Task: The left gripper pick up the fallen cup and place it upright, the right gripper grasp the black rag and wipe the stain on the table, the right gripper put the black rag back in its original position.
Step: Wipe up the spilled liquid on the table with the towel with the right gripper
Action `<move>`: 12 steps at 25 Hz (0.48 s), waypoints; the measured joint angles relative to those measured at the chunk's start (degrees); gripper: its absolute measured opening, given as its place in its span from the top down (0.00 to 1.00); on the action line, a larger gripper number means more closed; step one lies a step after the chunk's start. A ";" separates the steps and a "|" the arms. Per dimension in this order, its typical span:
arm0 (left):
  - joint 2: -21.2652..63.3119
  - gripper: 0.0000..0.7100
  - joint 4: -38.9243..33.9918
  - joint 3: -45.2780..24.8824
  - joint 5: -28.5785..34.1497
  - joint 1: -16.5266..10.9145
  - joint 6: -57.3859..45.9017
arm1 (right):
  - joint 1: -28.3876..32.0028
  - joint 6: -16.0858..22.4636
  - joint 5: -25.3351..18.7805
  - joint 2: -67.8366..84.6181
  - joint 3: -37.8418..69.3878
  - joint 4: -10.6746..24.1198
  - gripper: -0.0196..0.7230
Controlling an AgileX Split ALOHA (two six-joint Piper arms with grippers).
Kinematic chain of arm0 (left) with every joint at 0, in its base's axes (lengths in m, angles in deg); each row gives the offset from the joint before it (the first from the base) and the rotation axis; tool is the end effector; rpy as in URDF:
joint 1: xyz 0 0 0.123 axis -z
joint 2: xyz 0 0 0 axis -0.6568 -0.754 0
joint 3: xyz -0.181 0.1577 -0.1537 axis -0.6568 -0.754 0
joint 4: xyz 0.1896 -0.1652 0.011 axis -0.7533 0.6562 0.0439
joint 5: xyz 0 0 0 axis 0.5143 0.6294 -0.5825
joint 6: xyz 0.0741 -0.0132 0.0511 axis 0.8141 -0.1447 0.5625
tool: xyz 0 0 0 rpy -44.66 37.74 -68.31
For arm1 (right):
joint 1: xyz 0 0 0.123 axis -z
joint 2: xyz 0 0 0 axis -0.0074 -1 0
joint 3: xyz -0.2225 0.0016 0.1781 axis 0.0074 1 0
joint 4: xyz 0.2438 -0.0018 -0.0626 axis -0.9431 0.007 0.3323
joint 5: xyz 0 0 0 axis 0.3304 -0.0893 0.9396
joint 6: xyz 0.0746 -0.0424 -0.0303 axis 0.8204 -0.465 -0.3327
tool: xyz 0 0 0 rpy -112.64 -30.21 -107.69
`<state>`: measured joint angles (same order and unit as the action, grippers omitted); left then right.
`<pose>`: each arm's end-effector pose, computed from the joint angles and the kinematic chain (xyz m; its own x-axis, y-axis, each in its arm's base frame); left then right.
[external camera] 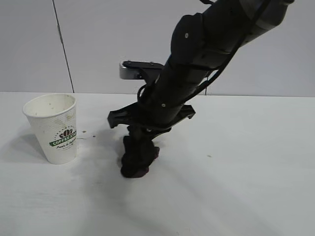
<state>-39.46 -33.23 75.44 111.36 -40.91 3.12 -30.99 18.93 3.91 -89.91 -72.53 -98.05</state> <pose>-0.0081 -0.0034 0.2667 -0.5104 0.0817 -0.8560 0.0769 0.9958 0.0492 0.3723 0.2294 0.1349 -0.7763 -0.3868 -0.4978 -0.4983 0.8602 0.1088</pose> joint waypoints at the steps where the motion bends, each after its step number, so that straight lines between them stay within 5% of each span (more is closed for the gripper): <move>1: 0.00 0.36 0.00 0.00 0.00 0.00 0.00 | 1.00 1.16 -1.03 0.00 0.00 1.35 0.89; 8: 0.00 0.36 0.00 0.00 0.00 0.00 0.00 | 6.49 7.33 -14.80 0.00 -1.87 5.29 0.89; 12: 0.00 0.36 0.00 0.00 0.00 0.00 0.00 | 5.71 6.58 -21.49 0.00 -3.84 0.47 0.89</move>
<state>-39.46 -33.23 75.44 111.36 -40.91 3.12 -25.28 25.51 -17.58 -89.91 -76.37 -97.58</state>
